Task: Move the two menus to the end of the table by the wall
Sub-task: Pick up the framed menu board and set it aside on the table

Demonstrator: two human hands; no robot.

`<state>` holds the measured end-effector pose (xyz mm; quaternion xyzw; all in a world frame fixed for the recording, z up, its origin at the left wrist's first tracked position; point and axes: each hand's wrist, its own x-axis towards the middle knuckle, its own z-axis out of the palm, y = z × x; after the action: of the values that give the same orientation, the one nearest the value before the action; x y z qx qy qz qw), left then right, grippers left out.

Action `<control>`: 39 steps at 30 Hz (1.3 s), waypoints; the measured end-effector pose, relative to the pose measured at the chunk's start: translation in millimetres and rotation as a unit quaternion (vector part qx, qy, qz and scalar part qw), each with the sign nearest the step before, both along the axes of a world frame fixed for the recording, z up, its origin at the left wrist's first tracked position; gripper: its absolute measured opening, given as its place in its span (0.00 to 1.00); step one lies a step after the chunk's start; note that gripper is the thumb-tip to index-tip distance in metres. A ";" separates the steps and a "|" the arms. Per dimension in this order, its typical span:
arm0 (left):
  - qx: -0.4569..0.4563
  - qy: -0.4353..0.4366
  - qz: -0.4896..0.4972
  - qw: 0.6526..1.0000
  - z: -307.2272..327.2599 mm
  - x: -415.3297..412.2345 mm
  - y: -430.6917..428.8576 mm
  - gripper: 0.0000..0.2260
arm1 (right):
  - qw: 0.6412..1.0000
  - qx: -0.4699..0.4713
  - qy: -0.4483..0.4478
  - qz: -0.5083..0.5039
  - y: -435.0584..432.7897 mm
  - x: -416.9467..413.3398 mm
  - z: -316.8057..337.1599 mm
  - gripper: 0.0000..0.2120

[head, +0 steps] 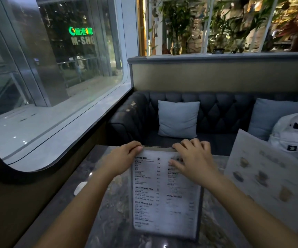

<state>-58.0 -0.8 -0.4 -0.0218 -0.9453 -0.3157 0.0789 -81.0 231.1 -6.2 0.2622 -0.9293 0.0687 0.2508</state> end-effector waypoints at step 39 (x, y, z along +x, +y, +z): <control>0.411 -0.091 0.174 0.890 -141.6 56.1 9.2 0.07 | 0.786 -0.507 -0.349 -0.056 65.8 50.0 -139.8 0.10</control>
<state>-1.9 8.4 -142.0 0.2061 -0.7231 -0.6576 0.0476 -31.0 296.9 -146.0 0.0028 -0.7981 0.6025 0.0098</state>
